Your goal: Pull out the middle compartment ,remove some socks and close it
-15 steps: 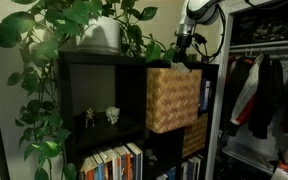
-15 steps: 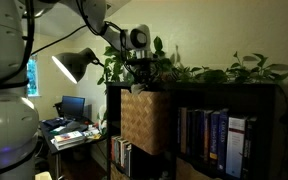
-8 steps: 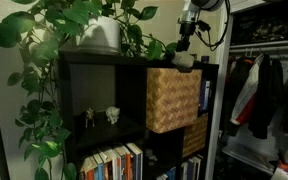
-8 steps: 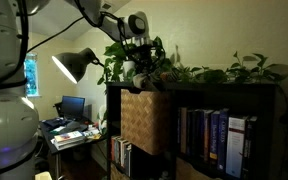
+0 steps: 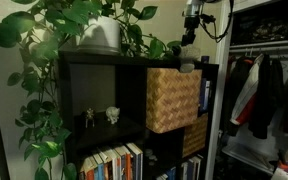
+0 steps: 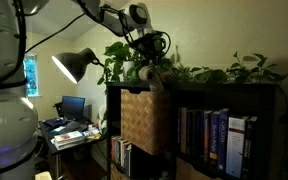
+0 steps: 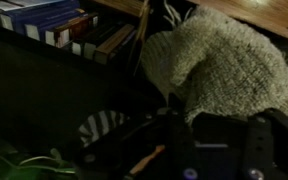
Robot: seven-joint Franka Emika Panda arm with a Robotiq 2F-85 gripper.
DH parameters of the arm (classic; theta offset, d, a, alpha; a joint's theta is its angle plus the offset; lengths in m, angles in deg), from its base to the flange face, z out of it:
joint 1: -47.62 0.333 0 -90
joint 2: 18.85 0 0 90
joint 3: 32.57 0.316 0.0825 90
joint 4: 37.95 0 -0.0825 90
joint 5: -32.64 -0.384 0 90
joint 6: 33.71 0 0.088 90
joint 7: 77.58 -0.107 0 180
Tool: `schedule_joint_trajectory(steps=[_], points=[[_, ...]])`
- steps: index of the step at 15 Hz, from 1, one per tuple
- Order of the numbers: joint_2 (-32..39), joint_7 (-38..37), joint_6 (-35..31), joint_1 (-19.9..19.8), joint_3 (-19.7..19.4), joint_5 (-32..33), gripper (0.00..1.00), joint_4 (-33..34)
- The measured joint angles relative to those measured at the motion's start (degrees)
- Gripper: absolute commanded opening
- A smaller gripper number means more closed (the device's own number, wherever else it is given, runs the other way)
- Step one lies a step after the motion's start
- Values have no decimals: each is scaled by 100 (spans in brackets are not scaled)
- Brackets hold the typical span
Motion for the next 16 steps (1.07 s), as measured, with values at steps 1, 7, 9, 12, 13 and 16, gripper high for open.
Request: schedule_joint_trajectory(steps=[1, 7, 9, 12, 13, 16], points=[[-3, -22, 19, -38, -23, 54, 3, 39], [-85, -203, 30, -156, -130, 181, 3, 326], [-129, -324, 30, -165, -130, 331, 3, 458], [-139, -648, 13, -165, -116, 772, 3, 700], [-136, -749, 4, -165, -112, 928, 3, 766], [-74, -955, -19, -186, -120, 1199, 3, 930]])
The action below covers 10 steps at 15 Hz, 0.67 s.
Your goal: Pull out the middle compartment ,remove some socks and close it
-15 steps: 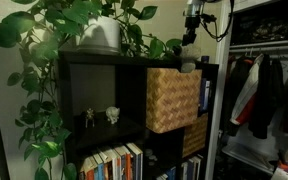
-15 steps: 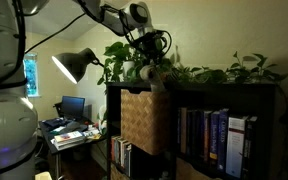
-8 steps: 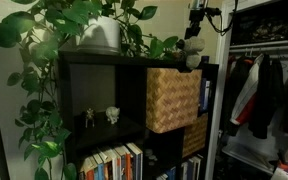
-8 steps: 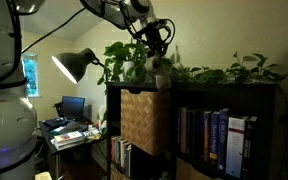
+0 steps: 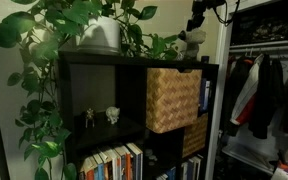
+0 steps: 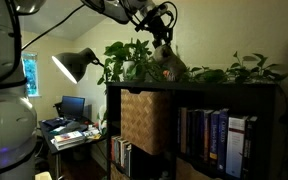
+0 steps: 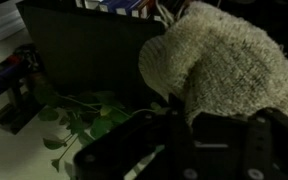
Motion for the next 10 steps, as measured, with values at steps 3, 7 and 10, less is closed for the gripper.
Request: schedule_joint_trajectory(steps=[3, 7, 10], points=[[169, -126, -110, -69, -40, 153, 3, 129], [525, -208, -492, -185, -170, 232, 3, 186], [838, -279, -853, -228, -298, 266, 3, 212]])
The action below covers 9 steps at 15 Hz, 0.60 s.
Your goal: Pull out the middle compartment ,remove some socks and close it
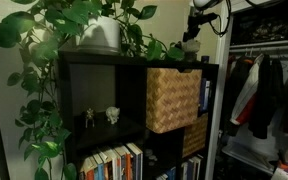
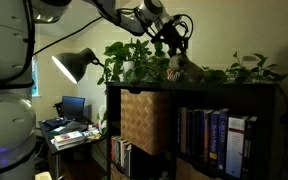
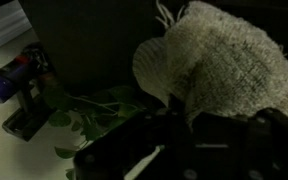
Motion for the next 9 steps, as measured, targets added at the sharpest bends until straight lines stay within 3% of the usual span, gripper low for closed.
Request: schedule_joint_trajectory(steps=[7, 8, 9], points=[[544, -413, -493, 0, -136, 348, 2, 209], [602, -467, -538, 1, -146, 391, 27, 243], [659, -496, -578, 1, -154, 404, 29, 270]])
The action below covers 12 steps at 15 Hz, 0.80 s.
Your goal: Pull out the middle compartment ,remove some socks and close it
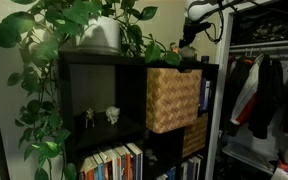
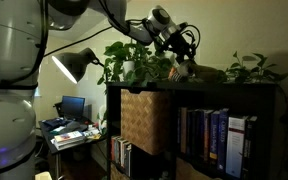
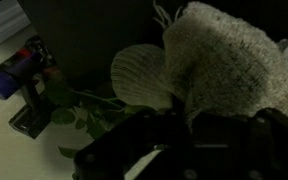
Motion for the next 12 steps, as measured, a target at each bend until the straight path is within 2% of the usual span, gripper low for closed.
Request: schedule_joint_trajectory(steps=[11, 12], points=[[306, -28, -389, 80, -13, 147, 98, 35], [304, -29, -389, 103, -13, 163, 99, 39]])
